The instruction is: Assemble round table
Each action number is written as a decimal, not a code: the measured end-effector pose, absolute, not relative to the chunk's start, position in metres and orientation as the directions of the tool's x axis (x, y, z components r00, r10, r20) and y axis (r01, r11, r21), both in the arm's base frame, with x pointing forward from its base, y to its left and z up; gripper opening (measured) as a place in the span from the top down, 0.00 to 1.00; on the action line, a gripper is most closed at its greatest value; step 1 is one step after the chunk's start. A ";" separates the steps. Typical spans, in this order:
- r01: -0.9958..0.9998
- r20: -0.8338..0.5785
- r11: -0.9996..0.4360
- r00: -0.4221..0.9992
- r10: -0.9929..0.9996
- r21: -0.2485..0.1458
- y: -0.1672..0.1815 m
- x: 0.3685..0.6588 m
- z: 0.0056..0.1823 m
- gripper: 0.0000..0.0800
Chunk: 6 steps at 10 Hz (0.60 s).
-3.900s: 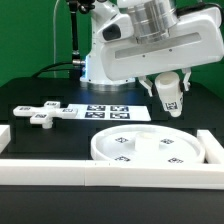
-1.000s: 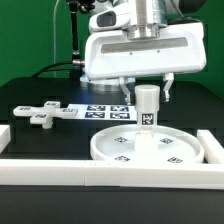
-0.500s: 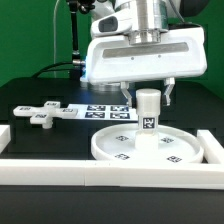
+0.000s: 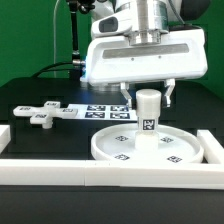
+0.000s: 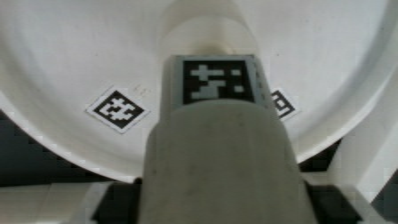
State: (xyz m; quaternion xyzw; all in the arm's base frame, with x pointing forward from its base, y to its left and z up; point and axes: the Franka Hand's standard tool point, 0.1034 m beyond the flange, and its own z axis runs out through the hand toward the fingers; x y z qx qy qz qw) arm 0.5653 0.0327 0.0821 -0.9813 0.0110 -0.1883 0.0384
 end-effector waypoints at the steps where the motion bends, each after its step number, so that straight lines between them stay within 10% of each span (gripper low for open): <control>1: -0.006 0.368 -0.997 0.929 -0.035 -0.080 0.033 0.565 0.082 0.49; 2: -0.006 0.368 -0.997 0.929 -0.035 -0.080 0.033 0.565 0.082 0.26; 6: -0.006 0.374 -0.997 0.927 -0.036 -0.079 0.032 0.567 0.087 0.19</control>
Offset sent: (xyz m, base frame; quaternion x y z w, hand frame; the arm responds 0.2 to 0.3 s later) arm 0.0000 0.0000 0.0000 0.0000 0.0000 0.0000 1.0000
